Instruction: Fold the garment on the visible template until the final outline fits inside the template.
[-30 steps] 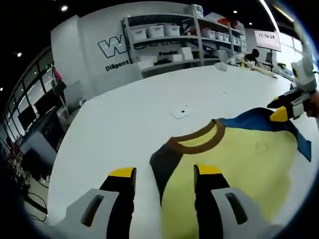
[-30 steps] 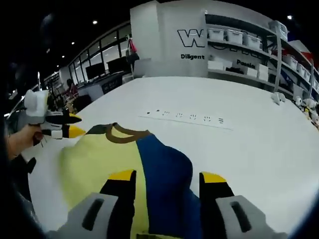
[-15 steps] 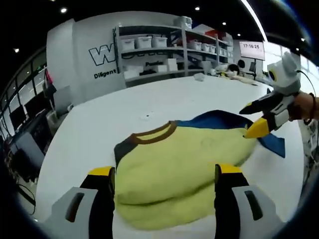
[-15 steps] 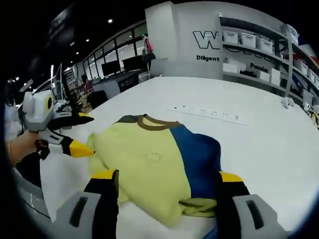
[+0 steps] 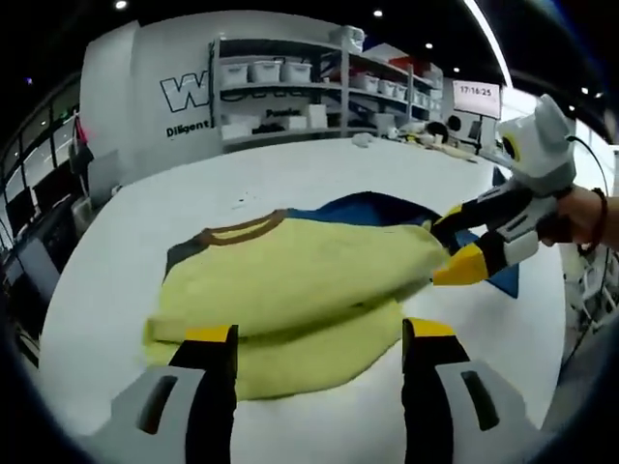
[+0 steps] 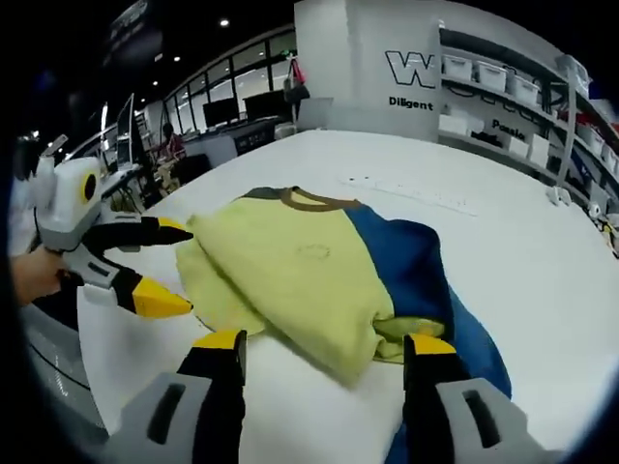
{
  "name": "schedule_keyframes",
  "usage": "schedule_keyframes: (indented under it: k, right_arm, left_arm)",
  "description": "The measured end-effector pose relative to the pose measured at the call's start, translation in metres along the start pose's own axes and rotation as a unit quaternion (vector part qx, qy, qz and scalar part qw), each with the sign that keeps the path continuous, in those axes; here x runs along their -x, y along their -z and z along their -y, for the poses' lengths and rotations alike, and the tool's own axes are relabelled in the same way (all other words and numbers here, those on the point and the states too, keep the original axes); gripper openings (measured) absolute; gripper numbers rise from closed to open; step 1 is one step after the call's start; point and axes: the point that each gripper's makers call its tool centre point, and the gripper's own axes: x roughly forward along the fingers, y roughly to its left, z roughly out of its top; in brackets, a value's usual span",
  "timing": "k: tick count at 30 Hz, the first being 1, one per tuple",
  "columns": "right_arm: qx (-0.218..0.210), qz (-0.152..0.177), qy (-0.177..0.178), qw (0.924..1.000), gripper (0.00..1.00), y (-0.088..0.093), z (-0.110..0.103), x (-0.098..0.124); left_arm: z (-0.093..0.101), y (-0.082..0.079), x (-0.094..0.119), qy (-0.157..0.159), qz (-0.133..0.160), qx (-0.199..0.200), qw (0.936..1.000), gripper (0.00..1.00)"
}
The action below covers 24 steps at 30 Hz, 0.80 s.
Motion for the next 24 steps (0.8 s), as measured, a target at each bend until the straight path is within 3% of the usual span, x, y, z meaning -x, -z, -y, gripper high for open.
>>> schedule_keyframes:
  k: [4, 9, 13, 17, 19, 21, 24]
  right_arm:
    - [0.006, -0.002, 0.0, 1.0, 0.48, 0.009, 0.002, -0.005]
    - [0.024, 0.0, 0.005, 0.9997, 0.33, 0.012, 0.007, -0.007]
    - [0.043, 0.01, 0.012, 0.999, 0.22, 0.007, 0.011, -0.007]
    - [0.056, 0.021, 0.014, 0.9981, 0.14, -0.001, 0.013, -0.007]
    - [0.058, 0.024, 0.014, 0.9979, 0.02, -0.003, 0.013, -0.007]
    - [0.058, 0.027, 0.006, 0.9979, 0.0, -0.007, 0.01, -0.005]
    - [0.062, 0.028, -0.002, 0.9977, 0.0, -0.011, 0.006, -0.004]
  left_arm:
    - [0.017, 0.008, -0.01, 0.015, -0.008, -0.013, 0.9998, 0.54]
    - [0.03, 0.012, -0.02, 0.029, -0.019, -0.005, 0.9994, 0.5]
    - [0.033, 0.016, -0.028, 0.033, -0.025, -0.002, 0.9991, 0.38]
    - [0.033, 0.017, -0.034, 0.027, -0.024, -0.01, 0.9993, 0.32]
    - [0.035, 0.016, -0.035, 0.029, -0.024, -0.007, 0.9993, 0.26]
    - [0.035, 0.015, -0.037, 0.026, -0.024, -0.003, 0.9994, 0.13]
    - [0.03, 0.016, -0.037, 0.018, -0.028, 0.013, 0.9994, 0.06]
